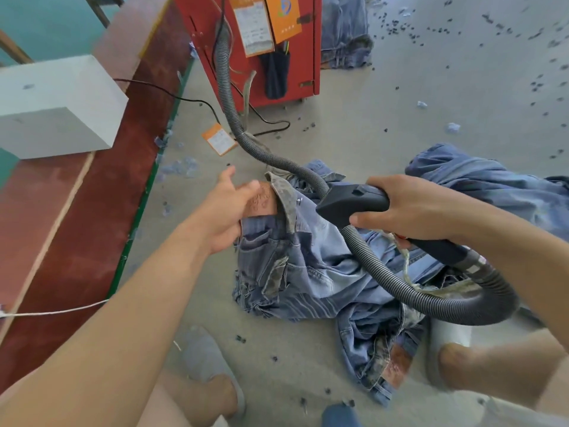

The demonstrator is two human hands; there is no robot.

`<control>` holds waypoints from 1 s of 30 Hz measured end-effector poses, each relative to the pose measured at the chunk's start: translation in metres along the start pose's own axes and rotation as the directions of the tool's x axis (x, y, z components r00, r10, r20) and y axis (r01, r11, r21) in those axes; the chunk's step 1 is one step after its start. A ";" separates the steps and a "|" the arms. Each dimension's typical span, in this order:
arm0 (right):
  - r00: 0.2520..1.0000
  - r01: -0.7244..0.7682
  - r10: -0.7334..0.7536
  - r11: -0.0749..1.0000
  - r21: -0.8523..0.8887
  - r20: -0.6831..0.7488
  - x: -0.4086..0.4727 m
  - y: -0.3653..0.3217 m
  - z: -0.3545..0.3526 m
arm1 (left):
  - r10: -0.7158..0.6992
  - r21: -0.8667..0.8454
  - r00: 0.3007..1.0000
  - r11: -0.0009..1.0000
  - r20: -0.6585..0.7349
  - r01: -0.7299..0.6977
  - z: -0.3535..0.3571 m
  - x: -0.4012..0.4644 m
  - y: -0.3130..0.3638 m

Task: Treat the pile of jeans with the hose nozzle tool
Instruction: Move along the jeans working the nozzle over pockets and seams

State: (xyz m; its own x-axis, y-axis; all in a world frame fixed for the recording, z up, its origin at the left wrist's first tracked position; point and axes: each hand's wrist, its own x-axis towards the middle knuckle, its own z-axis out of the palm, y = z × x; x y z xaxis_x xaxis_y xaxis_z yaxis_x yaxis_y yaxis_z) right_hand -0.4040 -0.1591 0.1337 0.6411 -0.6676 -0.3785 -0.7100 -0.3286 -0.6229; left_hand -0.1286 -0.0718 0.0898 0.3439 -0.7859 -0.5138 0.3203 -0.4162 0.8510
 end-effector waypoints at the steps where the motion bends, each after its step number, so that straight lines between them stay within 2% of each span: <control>1: 1.000 0.014 -0.014 1.000 0.003 -0.007 0.000 0.000 -0.002 | 0.017 -0.150 0.997 0.989 0.079 -0.005 -0.007 0.001 0.004; 2: 1.000 0.024 -0.024 1.000 0.005 -0.012 -0.001 0.000 -0.003 | 0.043 -0.275 0.987 0.961 0.158 0.002 -0.014 0.005 0.006; 3: 0.999 0.029 -0.029 1.000 0.008 -0.017 -0.002 0.000 -0.005 | 0.035 -0.299 0.979 0.954 0.202 0.027 -0.019 0.009 0.001; 4: 0.999 0.029 -0.029 1.000 0.010 -0.027 -0.003 0.001 -0.007 | -0.049 -0.164 0.981 0.983 0.186 0.080 -0.021 0.009 -0.008; 5: 0.999 0.026 -0.026 1.000 0.008 -0.037 -0.004 0.002 -0.008 | -0.152 0.132 0.984 0.981 0.092 0.139 -0.019 0.005 -0.023; 6: 0.999 0.023 -0.022 1.000 0.005 -0.041 -0.004 0.003 -0.008 | -0.221 0.475 0.975 0.862 0.038 0.177 -0.017 -0.001 -0.042; 7: 0.999 0.016 -0.016 1.000 0.000 -0.039 -0.005 0.005 -0.007 | -0.265 0.719 0.963 0.677 0.040 0.157 -0.018 -0.001 -0.063; 8: 0.999 0.010 -0.010 1.000 -0.003 -0.035 -0.005 0.006 -0.007 | -0.263 0.822 0.964 0.556 0.033 0.124 -0.019 0.003 -0.080; 9: 0.999 0.005 -0.006 1.000 -0.005 -0.034 -0.004 0.008 -0.006 | -0.229 0.837 0.973 0.536 0.014 0.114 -0.021 0.009 -0.090; 10: 0.999 0.003 -0.003 1.000 -0.006 -0.038 -0.003 0.010 -0.005 | -0.173 0.803 0.985 0.586 -0.009 0.110 -0.024 0.018 -0.094; 11: 0.999 -0.001 0.000 1.000 -0.007 -0.044 -0.003 0.012 -0.005 | -0.101 0.727 0.993 0.677 -0.059 0.112 -0.025 0.025 -0.089; 13: 0.999 -0.003 0.002 1.000 -0.009 -0.047 -0.003 0.014 -0.005 | 0.033 0.586 0.981 0.805 -0.192 0.087 -0.023 0.032 -0.069; 15: 0.999 -0.004 0.003 1.000 -0.020 -0.051 -0.004 0.016 -0.004 | 0.044 0.502 0.981 0.863 -0.189 0.058 -0.020 0.033 -0.061; 17: 0.999 -0.015 0.014 0.999 -0.035 -0.044 -0.004 0.018 -0.001 | -0.060 0.560 0.996 0.824 -0.066 0.087 -0.015 0.026 -0.063; 19: 0.999 -0.016 0.015 0.999 -0.032 -0.032 -0.003 0.018 0.002 | -0.159 0.685 0.987 0.719 -0.005 0.119 -0.014 0.021 -0.072; 21: 1.000 0.001 -0.002 0.999 -0.040 -0.022 -0.002 0.017 0.005 | -0.112 0.753 0.994 0.653 -0.008 0.079 -0.018 0.023 -0.084; 24: 1.000 0.019 -0.020 0.999 -0.043 -0.024 0.000 0.016 0.006 | 0.031 0.729 0.998 0.684 -0.063 0.025 -0.021 0.026 -0.088; 26: 0.999 0.021 -0.022 0.999 -0.038 -0.029 0.000 0.017 0.005 | 0.050 0.583 0.992 0.812 -0.112 0.025 -0.021 0.027 -0.077; 28: 1.000 0.027 -0.028 0.998 -0.048 -0.015 -0.001 0.015 0.004 | -0.003 0.323 0.993 0.946 -0.115 0.040 -0.021 0.023 -0.062; 30: 0.999 0.045 -0.045 0.997 -0.063 -0.004 -0.003 0.012 0.002 | -0.034 0.056 0.997 0.998 -0.067 0.038 -0.019 0.018 -0.052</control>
State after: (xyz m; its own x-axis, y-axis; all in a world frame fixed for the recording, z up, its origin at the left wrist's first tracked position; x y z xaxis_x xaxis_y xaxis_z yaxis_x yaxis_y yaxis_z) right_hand -0.4141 -0.1600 0.1261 0.6717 -0.6544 -0.3473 -0.6971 -0.3996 -0.5952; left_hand -0.1218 -0.0554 0.0345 0.3908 -0.7391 -0.5486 0.2831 -0.4705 0.8357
